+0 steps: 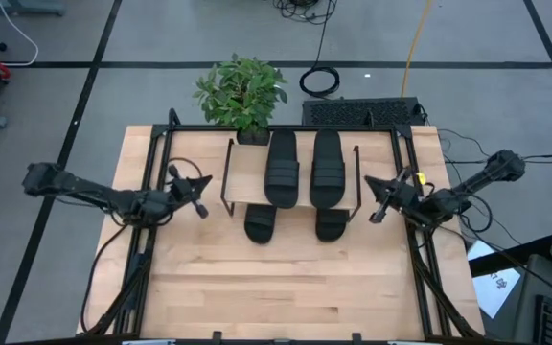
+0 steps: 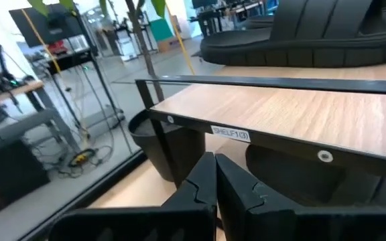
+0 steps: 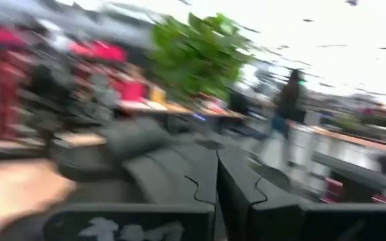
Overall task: Pick and place slides into the shelf
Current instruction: Adjust the shelf
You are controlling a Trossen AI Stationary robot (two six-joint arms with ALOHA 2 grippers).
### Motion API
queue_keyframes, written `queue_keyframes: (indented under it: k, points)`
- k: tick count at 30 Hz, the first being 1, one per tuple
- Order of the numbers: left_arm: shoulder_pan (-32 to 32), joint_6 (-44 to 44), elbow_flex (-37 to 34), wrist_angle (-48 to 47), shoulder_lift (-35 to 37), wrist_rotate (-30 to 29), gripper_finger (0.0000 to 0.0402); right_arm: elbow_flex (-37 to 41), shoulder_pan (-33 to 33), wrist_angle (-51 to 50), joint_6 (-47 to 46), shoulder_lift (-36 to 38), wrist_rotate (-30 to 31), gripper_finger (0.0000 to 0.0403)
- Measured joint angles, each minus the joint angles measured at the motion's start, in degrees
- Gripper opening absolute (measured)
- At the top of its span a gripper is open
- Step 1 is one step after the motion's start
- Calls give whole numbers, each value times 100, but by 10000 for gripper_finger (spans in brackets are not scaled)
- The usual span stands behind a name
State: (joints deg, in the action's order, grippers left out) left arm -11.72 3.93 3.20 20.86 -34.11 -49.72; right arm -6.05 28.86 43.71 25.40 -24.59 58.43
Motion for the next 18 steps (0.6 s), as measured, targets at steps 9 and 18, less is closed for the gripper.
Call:
queue_keyframes:
  k: [9, 18]
  points:
    - [1019, -187, 2, 30, 0, 1413, 0, -511, 609, -41, 1014, -228, 2683, 0]
    - [1322, -327, 2, 35, 0, 2372, 0, -515, 1228, -67, 400, -708, 3021, 0]
